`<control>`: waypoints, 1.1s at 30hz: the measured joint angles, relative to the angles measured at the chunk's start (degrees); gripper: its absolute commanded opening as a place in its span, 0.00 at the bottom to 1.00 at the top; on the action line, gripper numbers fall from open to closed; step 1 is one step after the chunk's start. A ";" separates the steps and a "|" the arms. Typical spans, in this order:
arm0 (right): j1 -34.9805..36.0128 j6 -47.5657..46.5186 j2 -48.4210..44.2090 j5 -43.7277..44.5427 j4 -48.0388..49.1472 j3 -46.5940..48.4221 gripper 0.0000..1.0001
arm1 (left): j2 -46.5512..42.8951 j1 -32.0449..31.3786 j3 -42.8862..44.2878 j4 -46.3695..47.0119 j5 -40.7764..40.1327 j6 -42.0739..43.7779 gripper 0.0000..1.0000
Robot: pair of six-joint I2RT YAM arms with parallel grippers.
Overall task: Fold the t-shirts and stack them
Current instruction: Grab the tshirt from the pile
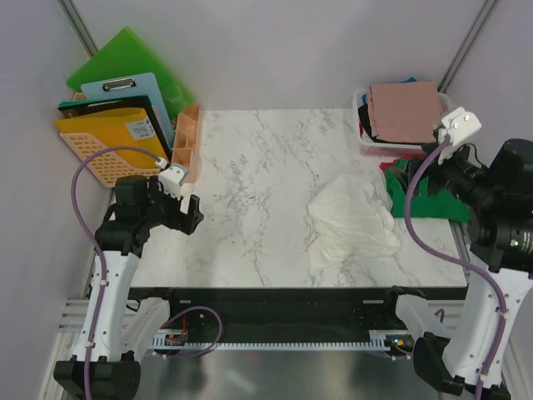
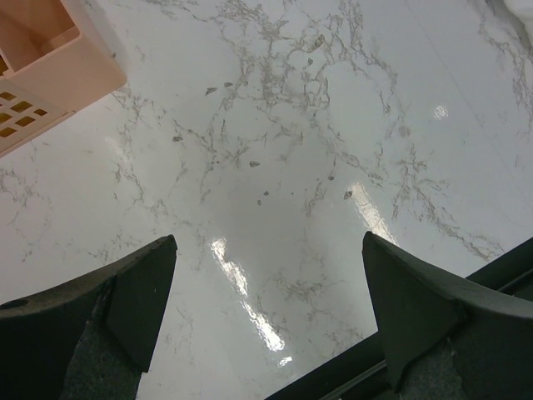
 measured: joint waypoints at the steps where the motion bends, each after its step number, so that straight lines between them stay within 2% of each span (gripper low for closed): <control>1: 0.07 -2.95 -2.14 -0.31 -3.04 -1.05 0.80 | 0.00 0.04 -0.02 0.00 -0.02 0.00 1.00; 5: 0.11 -11.65 -8.02 0.22 -12.31 -9.42 0.61 | 0.24 0.04 -0.02 0.04 0.00 0.00 1.00; 9: 0.11 -18.32 -10.51 2.84 -17.05 -21.24 0.57 | 0.98 0.04 -0.02 0.17 0.00 0.00 1.00; 16: 0.11 -26.53 -9.27 9.11 -20.24 -36.11 0.59 | 1.18 0.04 -0.04 0.24 -0.02 0.00 1.00; 20: 0.11 -30.88 -5.25 12.26 -20.26 -42.36 0.70 | 1.18 0.04 -0.02 0.33 -0.04 0.00 1.00; 22: 0.11 -32.65 -3.52 14.01 -20.37 -45.27 0.71 | 1.16 0.04 -0.04 0.35 -0.04 0.00 1.00; 23: 0.11 -33.35 -2.86 14.80 -20.72 -46.10 0.76 | 1.16 0.04 -0.04 0.37 -0.07 0.00 1.00; 26: 0.92 -35.60 -2.16 17.35 -20.72 -46.21 0.79 | 1.20 0.11 -0.07 0.37 -0.07 0.00 1.00; 33: 3.54 -36.83 6.14 20.96 -20.57 -45.64 0.76 | 2.62 0.15 -0.07 0.44 -0.09 0.00 1.00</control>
